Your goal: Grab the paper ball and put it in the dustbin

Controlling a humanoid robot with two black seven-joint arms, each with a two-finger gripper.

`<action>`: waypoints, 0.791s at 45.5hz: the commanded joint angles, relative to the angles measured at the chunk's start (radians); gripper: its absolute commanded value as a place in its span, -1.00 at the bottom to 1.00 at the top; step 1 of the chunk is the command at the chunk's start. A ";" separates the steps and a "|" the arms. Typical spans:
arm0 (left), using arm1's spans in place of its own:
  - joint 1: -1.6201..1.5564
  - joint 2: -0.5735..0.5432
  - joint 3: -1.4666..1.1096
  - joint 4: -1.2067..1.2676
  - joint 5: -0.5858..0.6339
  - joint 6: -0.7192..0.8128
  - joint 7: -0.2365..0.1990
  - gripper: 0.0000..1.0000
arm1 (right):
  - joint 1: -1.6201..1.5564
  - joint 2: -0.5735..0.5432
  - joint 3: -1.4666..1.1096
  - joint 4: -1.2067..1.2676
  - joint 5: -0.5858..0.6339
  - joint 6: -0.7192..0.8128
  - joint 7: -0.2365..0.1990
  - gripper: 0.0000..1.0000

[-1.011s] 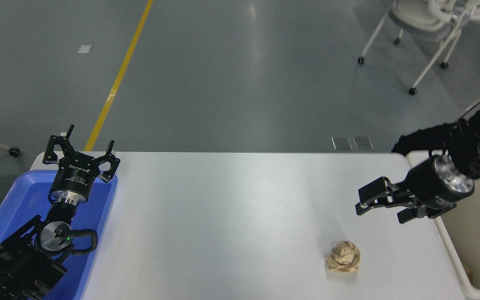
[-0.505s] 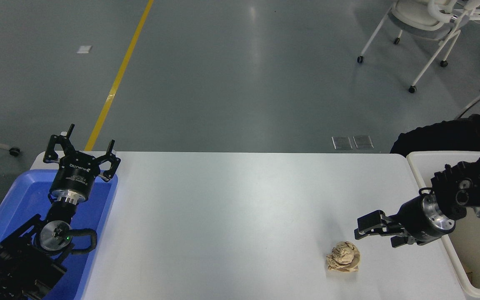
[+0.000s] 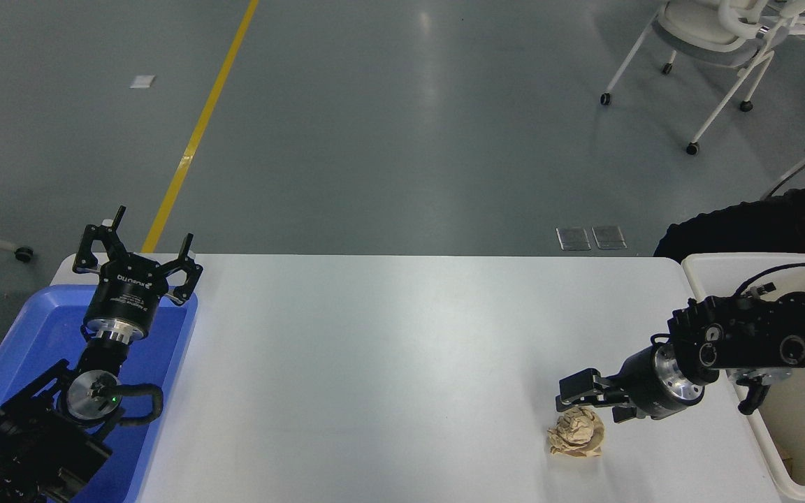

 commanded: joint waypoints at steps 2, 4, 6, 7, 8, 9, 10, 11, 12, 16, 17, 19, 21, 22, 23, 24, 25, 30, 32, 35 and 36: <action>0.000 0.000 0.001 0.000 0.000 0.000 0.000 1.00 | -0.095 0.039 0.023 -0.090 -0.014 -0.011 0.000 1.00; 0.000 0.000 0.001 0.000 0.000 0.000 0.000 1.00 | -0.110 0.053 0.023 -0.108 -0.017 -0.017 0.002 1.00; 0.000 0.000 0.002 0.000 0.000 0.000 0.002 1.00 | -0.123 0.063 0.024 -0.122 -0.017 -0.023 0.000 1.00; 0.000 0.000 0.002 0.000 0.000 -0.002 0.002 1.00 | -0.126 0.068 0.024 -0.123 -0.017 -0.026 0.000 1.00; 0.000 0.000 0.002 0.000 0.000 0.000 0.002 1.00 | -0.129 0.068 0.023 -0.125 -0.017 -0.028 0.000 1.00; 0.000 0.000 0.002 0.000 0.000 -0.002 0.002 1.00 | -0.132 0.070 0.024 -0.126 -0.017 -0.028 0.002 1.00; 0.000 0.000 0.002 0.000 0.000 0.000 0.002 1.00 | -0.133 0.070 0.024 -0.126 -0.017 -0.029 0.002 1.00; 0.000 0.000 0.002 0.000 0.000 0.000 0.002 1.00 | -0.135 0.070 0.024 -0.128 -0.017 -0.031 0.002 1.00; 0.000 0.000 0.002 0.000 0.000 0.000 0.002 1.00 | -0.136 0.070 0.023 -0.128 -0.017 -0.034 0.002 1.00; 0.000 0.000 0.002 0.000 0.000 0.000 0.000 1.00 | -0.138 0.071 0.024 -0.128 -0.017 -0.041 0.003 0.90; 0.000 0.000 0.002 0.000 0.000 -0.002 0.002 1.00 | -0.138 0.071 0.026 -0.127 -0.017 -0.043 0.003 0.83; 0.000 0.000 0.002 0.000 0.000 0.000 0.002 1.00 | -0.138 0.071 0.027 -0.126 -0.017 -0.043 0.006 0.61; 0.000 0.000 0.002 0.000 0.000 0.000 0.002 1.00 | -0.138 0.071 0.027 -0.126 -0.017 -0.043 0.014 0.38; 0.000 0.000 0.002 0.000 0.000 0.000 0.002 1.00 | -0.138 0.071 0.027 -0.126 -0.017 -0.043 0.018 0.22; 0.000 0.000 0.002 0.000 0.000 -0.002 0.002 1.00 | -0.138 0.071 0.027 -0.125 -0.018 -0.044 0.026 -0.01; 0.000 0.000 0.002 0.000 0.000 0.000 0.002 1.00 | -0.138 0.071 0.027 -0.125 -0.018 -0.044 0.031 -0.25; 0.000 0.000 0.002 0.000 0.000 0.000 0.002 1.00 | -0.138 0.071 0.027 -0.125 -0.020 -0.044 0.038 -0.44; 0.000 0.000 0.002 0.000 0.000 -0.002 0.002 1.00 | -0.135 0.077 0.029 -0.122 -0.035 -0.044 0.048 -1.00; 0.000 0.000 0.002 0.000 0.000 0.000 0.002 1.00 | -0.133 0.077 0.029 -0.122 -0.035 -0.044 0.046 -1.00; 0.000 0.000 0.002 0.000 0.000 -0.002 0.002 1.00 | -0.123 0.076 0.029 -0.117 -0.032 -0.044 0.048 -1.00; 0.000 0.000 0.002 0.000 0.000 -0.002 0.002 1.00 | -0.118 0.074 0.029 -0.116 -0.031 -0.043 0.048 -1.00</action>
